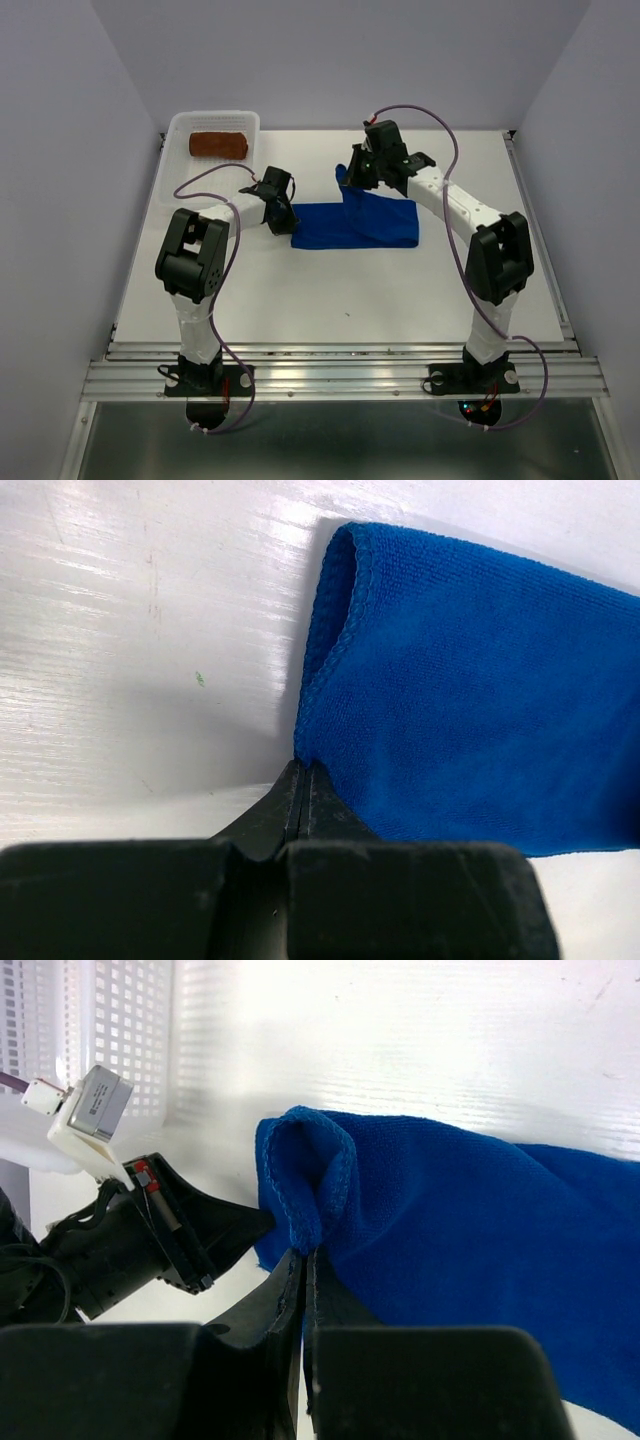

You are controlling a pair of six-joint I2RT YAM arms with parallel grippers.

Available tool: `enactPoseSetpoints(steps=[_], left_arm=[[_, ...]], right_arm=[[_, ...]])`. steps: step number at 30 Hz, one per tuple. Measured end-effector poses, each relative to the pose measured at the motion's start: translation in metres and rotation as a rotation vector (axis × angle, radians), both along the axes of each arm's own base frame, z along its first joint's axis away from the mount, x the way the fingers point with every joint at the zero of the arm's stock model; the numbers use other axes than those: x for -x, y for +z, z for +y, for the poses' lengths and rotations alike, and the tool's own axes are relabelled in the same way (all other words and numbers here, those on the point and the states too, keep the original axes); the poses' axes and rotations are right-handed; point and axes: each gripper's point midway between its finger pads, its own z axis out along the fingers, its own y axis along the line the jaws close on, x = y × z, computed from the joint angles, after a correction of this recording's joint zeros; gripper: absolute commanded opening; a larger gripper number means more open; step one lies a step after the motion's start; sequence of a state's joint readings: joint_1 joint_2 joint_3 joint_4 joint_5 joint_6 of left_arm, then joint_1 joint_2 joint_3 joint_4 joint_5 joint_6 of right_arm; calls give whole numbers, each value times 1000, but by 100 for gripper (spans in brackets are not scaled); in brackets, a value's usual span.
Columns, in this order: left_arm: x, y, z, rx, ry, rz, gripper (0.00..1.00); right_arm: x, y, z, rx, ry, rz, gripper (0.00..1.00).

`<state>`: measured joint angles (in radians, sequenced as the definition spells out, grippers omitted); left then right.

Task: Roll the towels
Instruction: Fold the towel

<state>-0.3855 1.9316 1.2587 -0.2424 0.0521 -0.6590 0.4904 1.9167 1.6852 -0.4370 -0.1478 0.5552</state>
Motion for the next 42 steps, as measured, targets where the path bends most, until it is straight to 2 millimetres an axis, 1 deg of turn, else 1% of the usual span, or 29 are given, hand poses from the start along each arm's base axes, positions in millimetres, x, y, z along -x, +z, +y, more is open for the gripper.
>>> enactPoseSetpoints(steps=[8, 14, 19, 22, 27, 32, 37, 39, 42], left_arm=[[0, 0, 0, 3, 0, -5, 0], [0, 0, 0, 4, 0, -7, 0], [0, 0, 0, 4, 0, -7, 0], [0, 0, 0, 4, 0, -7, 0], [0, 0, 0, 5, 0, -6, 0], [0, 0, 0, 8, 2, -8, 0], [1, 0, 0, 10, 2, -9, 0], [1, 0, 0, 11, 2, -9, 0], [1, 0, 0, 11, 2, -9, 0]], right_arm=[[7, -1, 23, -23, 55, 9, 1], [9, -4, 34, -38, 70, 19, 1], [3, -17, 40, -42, 66, 36, 1], [3, -26, 45, -47, 71, 55, 1], [4, -38, 66, -66, 104, 75, 1], [7, -46, 72, -72, 112, 99, 1], [2, -52, 78, -92, 107, 102, 1], [0, -59, 81, -99, 108, 110, 1], [2, -75, 85, -94, 112, 141, 1]])
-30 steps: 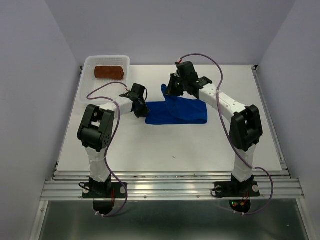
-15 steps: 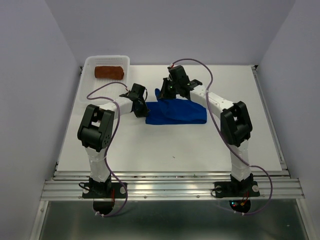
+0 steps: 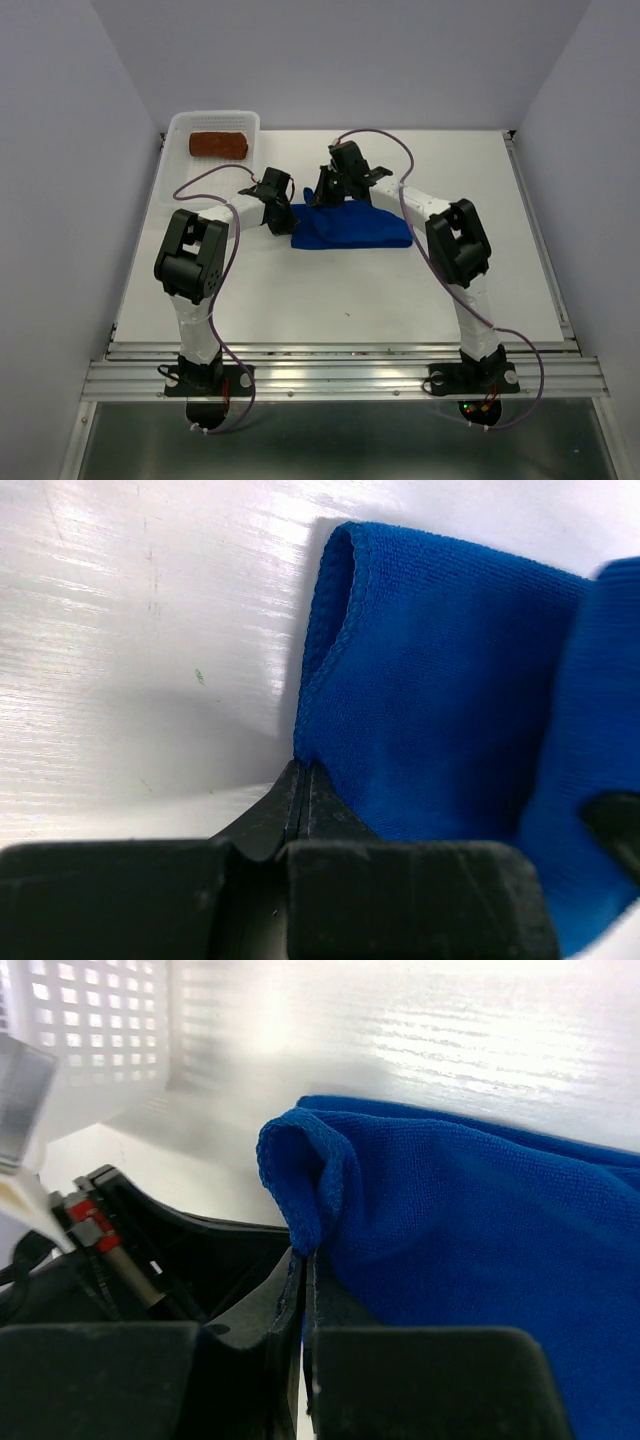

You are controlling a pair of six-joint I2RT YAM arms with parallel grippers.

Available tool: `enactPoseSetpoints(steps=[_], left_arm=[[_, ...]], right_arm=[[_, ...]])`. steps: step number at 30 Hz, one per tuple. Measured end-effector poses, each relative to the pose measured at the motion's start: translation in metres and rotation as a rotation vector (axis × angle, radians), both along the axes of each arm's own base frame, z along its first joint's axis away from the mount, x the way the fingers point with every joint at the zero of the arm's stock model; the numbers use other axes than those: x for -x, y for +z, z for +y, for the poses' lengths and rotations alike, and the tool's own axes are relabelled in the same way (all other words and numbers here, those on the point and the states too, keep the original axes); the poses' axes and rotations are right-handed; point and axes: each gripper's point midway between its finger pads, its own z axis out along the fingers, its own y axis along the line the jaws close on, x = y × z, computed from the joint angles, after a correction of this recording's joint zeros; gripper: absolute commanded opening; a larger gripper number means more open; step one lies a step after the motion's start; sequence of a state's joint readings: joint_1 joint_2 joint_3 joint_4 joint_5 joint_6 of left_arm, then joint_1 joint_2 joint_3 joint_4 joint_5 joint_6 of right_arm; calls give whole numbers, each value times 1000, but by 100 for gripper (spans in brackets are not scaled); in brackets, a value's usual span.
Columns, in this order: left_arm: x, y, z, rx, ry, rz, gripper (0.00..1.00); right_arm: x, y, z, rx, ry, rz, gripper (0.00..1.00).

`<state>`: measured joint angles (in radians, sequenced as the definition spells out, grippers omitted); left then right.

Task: Roll the towels
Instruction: Fold the towel

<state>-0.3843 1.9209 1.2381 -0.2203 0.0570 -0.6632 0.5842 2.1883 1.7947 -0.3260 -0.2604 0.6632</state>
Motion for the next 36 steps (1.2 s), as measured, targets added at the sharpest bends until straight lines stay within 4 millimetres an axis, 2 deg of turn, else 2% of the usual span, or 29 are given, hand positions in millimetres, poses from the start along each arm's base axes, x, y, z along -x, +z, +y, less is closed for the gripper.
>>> enactPoseSetpoints(steps=[6, 10, 12, 16, 18, 20, 23, 26, 27, 33, 34, 36], left_arm=[[0, 0, 0, 1, 1, 0, 0], [0, 0, 0, 2, 3, 0, 0], [0, 0, 0, 2, 4, 0, 0], [0, 0, 0, 4, 8, 0, 0], [0, 0, 0, 6, 10, 0, 0], [0, 0, 0, 6, 12, -1, 1], [0, 0, 0, 7, 14, -1, 2], [0, 0, 1, 6, 19, -1, 4], [1, 0, 1, 6, 20, 0, 4], [3, 0, 3, 2, 30, 1, 12], [4, 0, 4, 1, 33, 3, 16], [7, 0, 5, -3, 35, 6, 17]], right_arm=[[5, -29, 10, 14, 11, 47, 1], [4, -34, 14, 7, 12, 51, 1], [4, -35, 14, 5, 10, 53, 8], [1, -38, 16, -3, 6, 51, 11], [1, -41, 18, -4, 5, 55, 17], [1, -43, 19, -5, 8, 58, 19], [3, -45, 23, -10, 17, 66, 30], [5, -43, 27, -22, 31, 68, 38], [6, -41, 29, -27, 38, 69, 43], [11, -37, 36, -47, 69, 68, 57], [11, -36, 36, -47, 69, 65, 58], [10, -31, 35, -45, 68, 53, 63]])
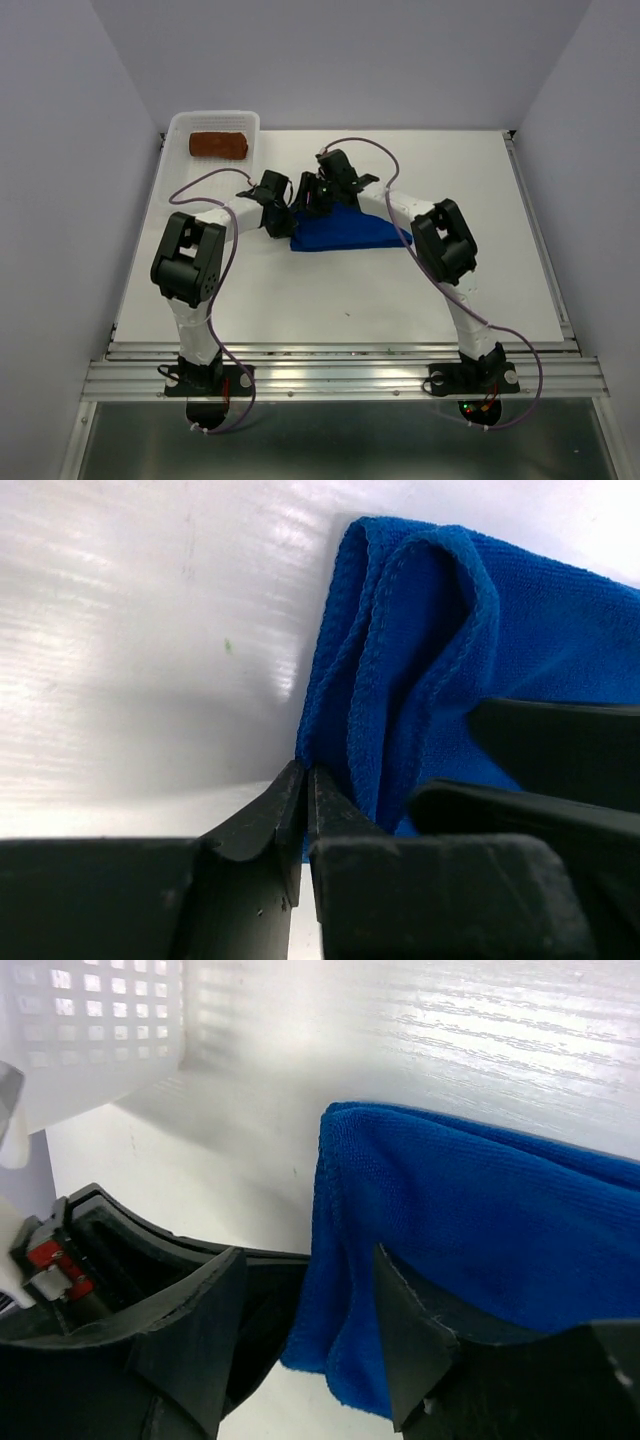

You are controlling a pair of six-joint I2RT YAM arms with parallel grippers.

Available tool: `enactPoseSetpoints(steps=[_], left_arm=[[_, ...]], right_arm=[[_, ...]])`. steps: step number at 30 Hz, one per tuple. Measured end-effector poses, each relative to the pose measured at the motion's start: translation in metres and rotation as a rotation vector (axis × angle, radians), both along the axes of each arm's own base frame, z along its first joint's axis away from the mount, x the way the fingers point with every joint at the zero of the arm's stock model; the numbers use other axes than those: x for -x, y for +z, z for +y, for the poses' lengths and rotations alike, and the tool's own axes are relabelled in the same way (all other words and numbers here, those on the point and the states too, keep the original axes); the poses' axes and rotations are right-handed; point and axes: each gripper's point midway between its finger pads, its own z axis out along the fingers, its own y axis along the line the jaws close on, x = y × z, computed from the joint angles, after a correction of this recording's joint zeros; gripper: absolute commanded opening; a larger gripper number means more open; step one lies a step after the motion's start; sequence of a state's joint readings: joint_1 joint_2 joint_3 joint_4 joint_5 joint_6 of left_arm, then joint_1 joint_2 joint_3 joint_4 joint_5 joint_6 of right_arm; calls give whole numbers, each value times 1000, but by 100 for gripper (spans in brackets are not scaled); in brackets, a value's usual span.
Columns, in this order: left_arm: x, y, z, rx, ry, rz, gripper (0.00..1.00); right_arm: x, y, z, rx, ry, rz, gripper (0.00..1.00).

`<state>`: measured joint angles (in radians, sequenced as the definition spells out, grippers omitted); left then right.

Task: Roll the towels
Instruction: Fold the towel

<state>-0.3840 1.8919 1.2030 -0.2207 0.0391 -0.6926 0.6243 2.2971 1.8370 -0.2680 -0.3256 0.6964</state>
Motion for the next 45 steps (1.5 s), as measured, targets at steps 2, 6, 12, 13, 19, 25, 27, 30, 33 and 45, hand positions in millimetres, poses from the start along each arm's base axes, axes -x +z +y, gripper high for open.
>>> enactPoseSetpoints(steps=[2, 6, 12, 13, 19, 25, 27, 30, 33, 45], left_arm=[[4, 2, 2, -4, 6, 8, 22], [8, 13, 13, -36, 36, 1, 39], [13, 41, 27, -70, 74, -32, 69], [13, 46, 27, -68, 79, -38, 72], [3, 74, 15, -44, 41, -91, 82], [-8, 110, -40, 37, -97, -174, 82], [-9, 108, -57, 51, -139, -170, 82], [-1, 85, -72, 46, -185, -115, 82], [7, 64, -76, 32, -205, -59, 82], [14, 34, -65, -29, -189, 10, 82]], right_arm=[[-1, 9, -2, 1, -5, -18, 69], [-4, 47, -14, -11, -35, -88, 96], [-14, 110, -58, -39, -109, -209, 100], [-17, 115, -68, -37, -128, -216, 100], [-36, 107, -149, 39, -262, -231, 100], [-39, 76, -190, 117, -302, -190, 100], [-41, 74, -196, 125, -299, -190, 100], [-42, 70, -199, 134, -290, -191, 100], [-44, 57, -201, 148, -282, -174, 100], [-49, 9, -216, 208, -273, -105, 100]])
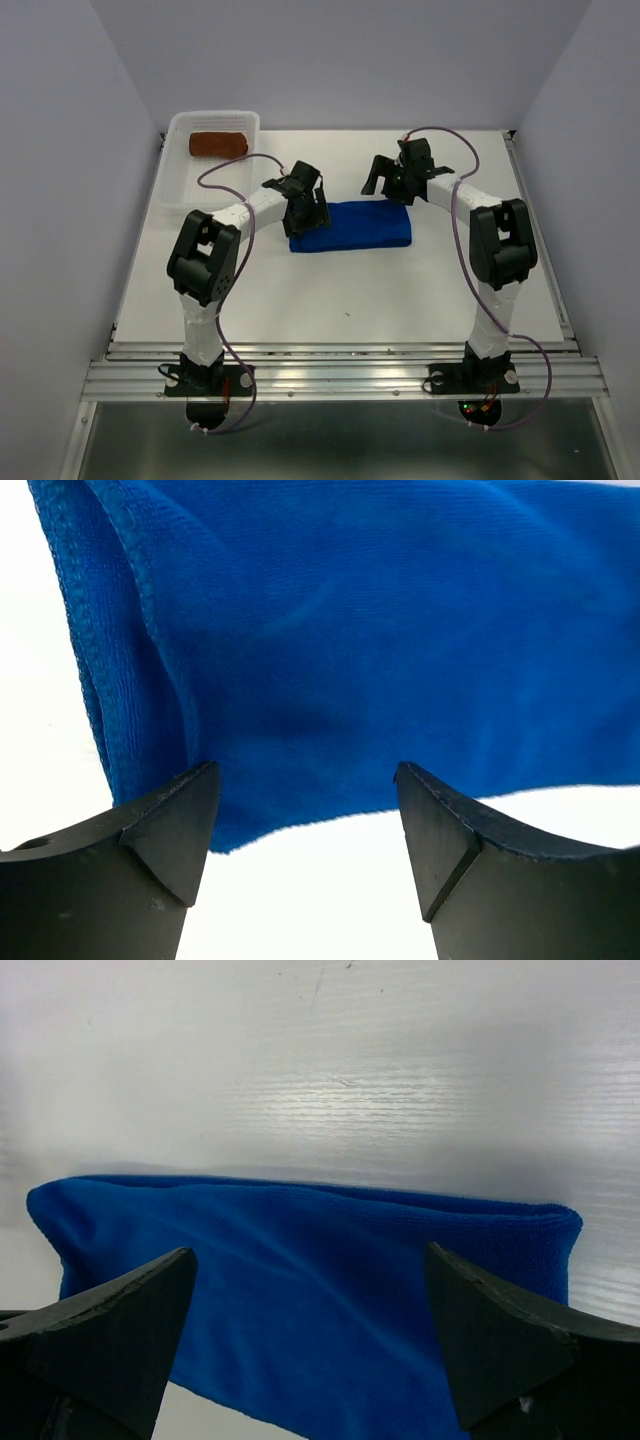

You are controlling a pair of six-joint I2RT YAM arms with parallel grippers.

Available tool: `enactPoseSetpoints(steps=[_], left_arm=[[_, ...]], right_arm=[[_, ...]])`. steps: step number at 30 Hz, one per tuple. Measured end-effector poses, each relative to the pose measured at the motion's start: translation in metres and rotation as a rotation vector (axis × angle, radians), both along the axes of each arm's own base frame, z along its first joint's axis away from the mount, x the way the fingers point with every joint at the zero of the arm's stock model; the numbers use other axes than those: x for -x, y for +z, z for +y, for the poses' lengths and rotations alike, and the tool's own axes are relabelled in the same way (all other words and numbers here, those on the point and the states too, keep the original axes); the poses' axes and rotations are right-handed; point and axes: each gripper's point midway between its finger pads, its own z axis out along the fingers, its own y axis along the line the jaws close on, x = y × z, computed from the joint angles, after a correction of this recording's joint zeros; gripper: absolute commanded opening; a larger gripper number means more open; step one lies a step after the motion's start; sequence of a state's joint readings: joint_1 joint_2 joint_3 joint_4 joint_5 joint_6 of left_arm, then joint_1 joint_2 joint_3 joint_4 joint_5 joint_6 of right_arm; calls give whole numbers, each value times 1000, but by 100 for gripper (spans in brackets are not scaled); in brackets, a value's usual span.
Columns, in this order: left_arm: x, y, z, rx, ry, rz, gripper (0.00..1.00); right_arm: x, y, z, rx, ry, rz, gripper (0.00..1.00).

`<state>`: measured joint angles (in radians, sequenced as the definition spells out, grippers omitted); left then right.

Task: Roll the towels
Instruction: Fold the towel

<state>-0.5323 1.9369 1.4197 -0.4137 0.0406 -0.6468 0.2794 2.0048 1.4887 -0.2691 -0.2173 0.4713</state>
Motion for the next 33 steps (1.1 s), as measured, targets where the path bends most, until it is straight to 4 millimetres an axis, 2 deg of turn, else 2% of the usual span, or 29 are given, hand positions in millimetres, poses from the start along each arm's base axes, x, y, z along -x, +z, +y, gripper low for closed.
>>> enactPoseSetpoints(steps=[3, 5, 12, 18, 23, 28, 33], left_arm=[[1, -20, 9, -37, 19, 33, 81], [1, -26, 13, -42, 31, 43, 80], [-6, -27, 44, -76, 111, 31, 75], [-8, -26, 70, -124, 157, 32, 75], [-3, -15, 81, -163, 159, 26, 75], [-1, 10, 87, -171, 166, -18, 76], [0, 24, 91, -171, 177, -46, 76]], right_arm=[[0, -5, -2, 7, 3, 7, 100], [0, -7, -2, 11, 6, 7, 100], [-1, -7, -4, 20, 15, 1, 100], [3, -11, -3, 21, 30, 11, 100], [6, -11, 1, 8, 60, 14, 100], [8, -9, 6, -8, 101, 3, 100], [12, -8, 10, -28, 133, -9, 100]])
